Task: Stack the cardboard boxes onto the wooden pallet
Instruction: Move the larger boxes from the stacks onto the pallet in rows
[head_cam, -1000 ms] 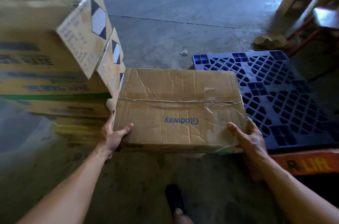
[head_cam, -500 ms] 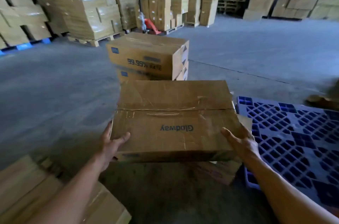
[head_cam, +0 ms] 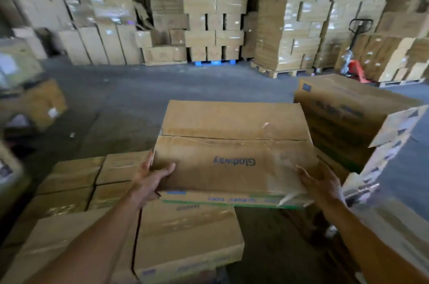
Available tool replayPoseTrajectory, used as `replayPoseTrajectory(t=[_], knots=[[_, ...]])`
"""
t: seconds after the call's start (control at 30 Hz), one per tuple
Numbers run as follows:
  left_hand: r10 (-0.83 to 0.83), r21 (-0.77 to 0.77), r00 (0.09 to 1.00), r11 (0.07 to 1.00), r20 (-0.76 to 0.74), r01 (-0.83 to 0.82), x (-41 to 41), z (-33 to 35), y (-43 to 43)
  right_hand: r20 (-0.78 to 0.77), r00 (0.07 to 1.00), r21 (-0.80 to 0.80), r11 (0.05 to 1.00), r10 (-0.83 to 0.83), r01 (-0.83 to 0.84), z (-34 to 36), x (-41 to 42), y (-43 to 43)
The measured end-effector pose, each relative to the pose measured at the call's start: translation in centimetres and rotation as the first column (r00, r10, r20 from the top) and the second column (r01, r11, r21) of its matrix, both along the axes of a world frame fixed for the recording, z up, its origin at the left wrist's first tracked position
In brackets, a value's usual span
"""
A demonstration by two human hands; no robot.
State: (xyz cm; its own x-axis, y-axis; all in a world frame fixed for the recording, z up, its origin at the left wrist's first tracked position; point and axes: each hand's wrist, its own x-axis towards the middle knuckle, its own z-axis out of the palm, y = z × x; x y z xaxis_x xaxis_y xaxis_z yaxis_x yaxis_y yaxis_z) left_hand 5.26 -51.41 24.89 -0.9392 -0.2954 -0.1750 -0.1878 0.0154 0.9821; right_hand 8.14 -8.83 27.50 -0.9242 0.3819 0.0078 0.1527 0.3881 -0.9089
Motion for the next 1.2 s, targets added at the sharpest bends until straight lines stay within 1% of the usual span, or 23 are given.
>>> replayPoseTrajectory(t=[0.03,0.1,0.2,0.27,0.33,0.4,0.43,0.47,0.53,0.63,0.7,0.77,0.83,0.9,0.97,1.03,1.1,1.2], knots=[[0.044,0.02,0.999,0.999,0.003,-0.044,1.1,0.4,-1.9,-0.016,0.999,-0.041,0.998,0.044,-0.045,0.0,-0.5,-1.7],[0.135,0.001,0.991,0.991,0.006,-0.135,2.9,1.0,-6.0,-0.044,0.992,-0.11,0.987,0.116,-0.121,0.0,-1.7,-5.2],[0.235,0.018,0.972,0.972,0.01,-0.236,5.3,1.4,-11.9,-0.081,0.969,-0.218,0.945,0.234,-0.246,0.4,-3.5,-10.8],[0.265,0.079,0.964,0.961,0.012,-0.265,6.6,1.6,-15.5,-0.057,0.969,-0.219,0.944,0.24,-0.247,0.7,-4.7,-15.0],[0.219,0.148,0.975,0.966,-0.021,-0.214,7.4,1.8,-18.9,-0.019,0.981,-0.26,0.946,0.195,-0.193,0.7,-6.2,-19.1],[0.188,0.19,0.979,0.967,-0.074,-0.172,7.7,1.9,-22.4,0.066,0.984,-0.308,0.941,0.168,-0.14,0.3,-8.0,-23.7],[0.183,0.212,0.978,0.964,-0.101,-0.159,7.5,1.9,-24.2,0.086,0.983,-0.333,0.935,0.161,-0.124,0.1,-8.8,-26.0],[0.17,0.23,0.977,0.963,-0.13,-0.137,7.2,1.7,-26.2,0.065,0.985,-0.365,0.922,0.16,-0.126,0.0,-9.8,-28.3],[0.099,0.221,0.978,0.974,-0.182,-0.058,5.9,1.5,-30.3,0.016,0.987,-0.389,0.91,0.161,-0.143,-0.3,-11.7,-33.0],[0.011,0.193,0.98,0.981,-0.197,0.027,2.7,0.8,-37.0,0.07,0.984,-0.362,0.923,0.163,-0.127,-0.9,-14.2,-39.8],[-0.007,0.114,0.983,0.993,-0.184,0.028,0.4,0.2,-41.2,0.073,0.985,-0.313,0.941,0.158,-0.127,-2.0,-15.7,-43.6],[-0.014,0.034,0.988,0.999,-0.153,0.019,-1.9,-0.4,-45.2,0.043,0.984,-0.288,0.945,0.175,-0.156,-3.2,-17.0,-47.0],[-0.05,-0.016,0.989,0.999,-0.139,0.048,-4.1,-1.2,-48.5,0.027,0.983,-0.264,0.95,0.183,-0.169,-4.3,-18.0,-50.3],[-0.051,-0.023,0.992,0.999,-0.113,0.049,-6.1,-2.5,-51.1,0.013,0.984,-0.233,0.957,0.179,-0.171,-5.8,-19.2,-53.1],[-0.029,0.004,0.998,1.0,-0.057,0.029,-7.7,-4.7,-53.2,0.026,0.984,-0.209,0.963,0.177,-0.168,-7.6,-20.3,-55.3],[-0.016,0.034,0.999,0.999,0.035,0.014,-9.0,-7.0,-54.5,0.059,0.988,-0.202,0.971,0.144,-0.129,-9.4,-21.4,-57.0],[0.017,0.025,0.987,0.999,0.159,-0.021,-10.3,-9.1,-55.7,0.107,0.987,-0.228,0.969,0.12,-0.094,-11.2,-23.0,-58.1],[0.024,0.084,0.956,0.995,0.291,-0.051,-12.6,-12.2,-57.6,0.176,0.972,-0.229,0.967,0.152,-0.11,-14.2,-26.1,-59.6]])
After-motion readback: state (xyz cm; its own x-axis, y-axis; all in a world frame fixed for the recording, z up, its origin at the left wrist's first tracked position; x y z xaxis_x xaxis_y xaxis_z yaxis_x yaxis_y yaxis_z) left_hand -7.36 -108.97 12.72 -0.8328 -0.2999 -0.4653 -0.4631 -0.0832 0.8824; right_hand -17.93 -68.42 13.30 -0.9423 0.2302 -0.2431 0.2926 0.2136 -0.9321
